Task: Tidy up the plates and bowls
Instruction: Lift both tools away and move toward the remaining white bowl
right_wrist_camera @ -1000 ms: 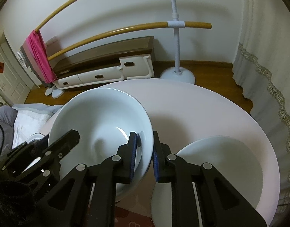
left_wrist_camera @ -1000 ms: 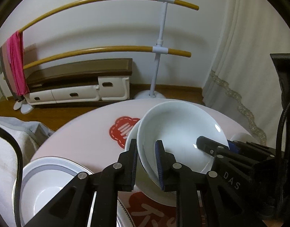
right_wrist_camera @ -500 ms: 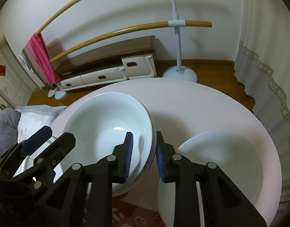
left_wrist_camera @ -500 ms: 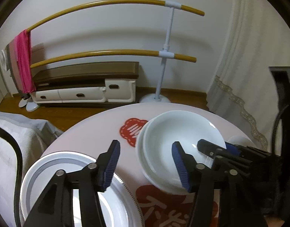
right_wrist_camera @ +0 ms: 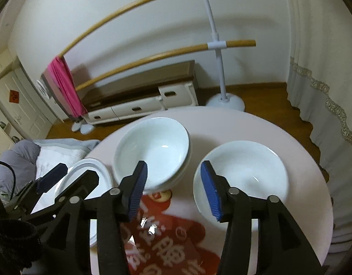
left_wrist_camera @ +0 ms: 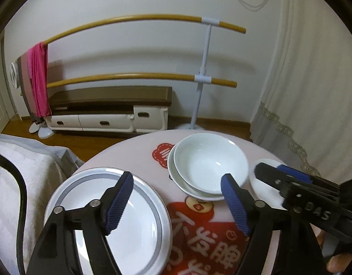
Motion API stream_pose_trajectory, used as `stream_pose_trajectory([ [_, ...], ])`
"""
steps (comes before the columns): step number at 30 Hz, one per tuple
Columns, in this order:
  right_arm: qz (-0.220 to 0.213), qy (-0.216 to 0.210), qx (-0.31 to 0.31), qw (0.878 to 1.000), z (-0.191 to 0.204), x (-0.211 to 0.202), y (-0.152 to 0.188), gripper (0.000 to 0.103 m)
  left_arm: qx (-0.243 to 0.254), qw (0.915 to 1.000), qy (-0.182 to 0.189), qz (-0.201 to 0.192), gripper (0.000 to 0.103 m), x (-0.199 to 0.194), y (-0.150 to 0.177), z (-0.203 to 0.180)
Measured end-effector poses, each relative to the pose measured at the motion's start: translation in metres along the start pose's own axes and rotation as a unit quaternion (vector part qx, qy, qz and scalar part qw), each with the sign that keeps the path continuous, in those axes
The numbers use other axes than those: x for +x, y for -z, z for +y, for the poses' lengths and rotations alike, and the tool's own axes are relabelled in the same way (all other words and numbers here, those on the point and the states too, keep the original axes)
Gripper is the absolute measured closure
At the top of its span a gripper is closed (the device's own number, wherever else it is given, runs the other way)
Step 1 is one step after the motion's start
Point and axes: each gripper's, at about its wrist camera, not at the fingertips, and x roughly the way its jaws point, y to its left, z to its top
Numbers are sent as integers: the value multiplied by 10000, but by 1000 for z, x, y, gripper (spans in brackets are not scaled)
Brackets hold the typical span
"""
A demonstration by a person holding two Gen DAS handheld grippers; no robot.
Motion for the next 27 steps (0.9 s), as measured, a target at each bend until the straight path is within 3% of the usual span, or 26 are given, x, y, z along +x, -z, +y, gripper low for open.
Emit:
stream_pose_trajectory([
  [3,-214,-57,52,9997,-7,-31,13,42,71,9999,-6,-139,17,-24,14,-10],
  [7,-336,-93,122,9993,-17,-58,25,35,114,9997,17,-225,13,-47,33,-23],
  [10,-421,-124,141,9989,-27,-78,37,34,144,9996,62,-256,5,-62,52,-36],
  [18,-454,-90,132,9988,-52,-106,63,30,2,9996,188,-195,3,-92,84,-56],
  [27,-512,13,312,9982,-91,-114,68,30,99,9998,149,60,3,-83,80,-90],
])
